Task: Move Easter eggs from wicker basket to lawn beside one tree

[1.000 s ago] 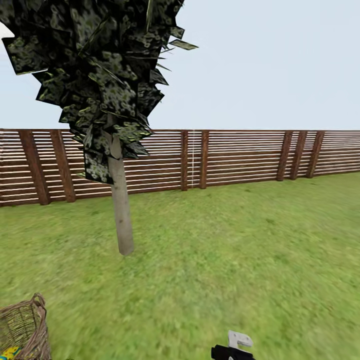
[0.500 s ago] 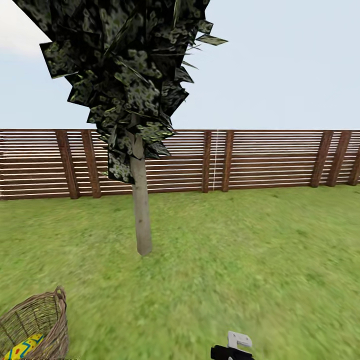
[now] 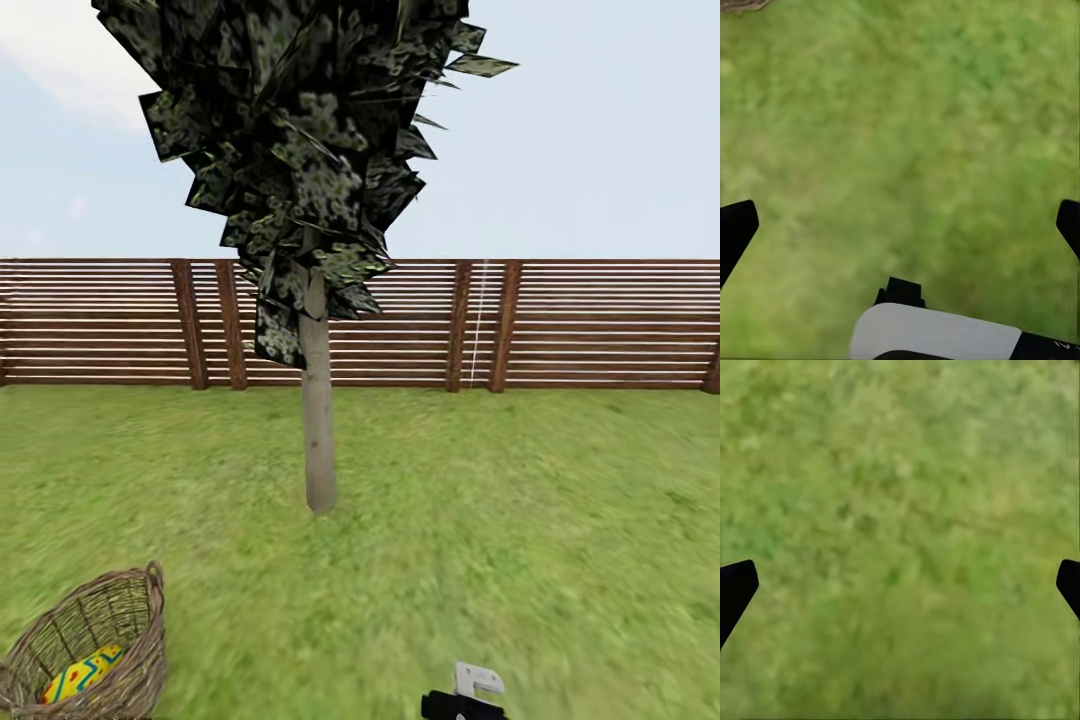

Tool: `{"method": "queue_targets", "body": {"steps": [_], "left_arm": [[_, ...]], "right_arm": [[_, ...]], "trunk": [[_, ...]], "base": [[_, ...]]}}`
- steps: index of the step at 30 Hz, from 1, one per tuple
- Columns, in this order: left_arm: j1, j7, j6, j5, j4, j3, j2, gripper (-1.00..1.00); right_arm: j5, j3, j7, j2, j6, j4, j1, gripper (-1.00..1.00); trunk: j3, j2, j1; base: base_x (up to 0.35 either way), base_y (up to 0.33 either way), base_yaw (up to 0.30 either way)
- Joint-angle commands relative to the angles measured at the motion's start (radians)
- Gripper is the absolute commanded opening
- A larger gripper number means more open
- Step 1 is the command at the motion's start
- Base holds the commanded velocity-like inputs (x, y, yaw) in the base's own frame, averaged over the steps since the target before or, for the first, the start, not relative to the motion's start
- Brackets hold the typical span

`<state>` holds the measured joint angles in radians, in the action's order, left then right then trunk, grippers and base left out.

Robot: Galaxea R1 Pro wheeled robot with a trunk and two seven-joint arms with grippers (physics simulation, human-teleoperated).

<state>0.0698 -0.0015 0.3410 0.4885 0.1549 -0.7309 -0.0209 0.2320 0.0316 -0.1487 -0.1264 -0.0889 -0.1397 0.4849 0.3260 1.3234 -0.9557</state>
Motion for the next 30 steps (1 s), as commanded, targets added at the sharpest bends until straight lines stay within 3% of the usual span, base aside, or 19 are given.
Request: {"method": "queue_targets", "body": {"steps": [1,30], "left_arm": [[0.001,0.0,0.003,0.01,0.0,-0.008,-0.001,1.0],[0.001,-0.008,0.004,0.005,0.001,-0.009,0.001,1.0]], "right_arm": [[0.006,0.004,-0.005,0.0,-0.006,-0.003,0.0,1.0],[0.006,0.004,-0.005,-0.001,-0.006,-0.004,-0.006,1.0]], "trunk": [[0.001,0.001,0.0],[0.001,0.001,0.0]], "base": [[0.169,-0.172,0.289],[0.028,-0.032,0.289]]}}
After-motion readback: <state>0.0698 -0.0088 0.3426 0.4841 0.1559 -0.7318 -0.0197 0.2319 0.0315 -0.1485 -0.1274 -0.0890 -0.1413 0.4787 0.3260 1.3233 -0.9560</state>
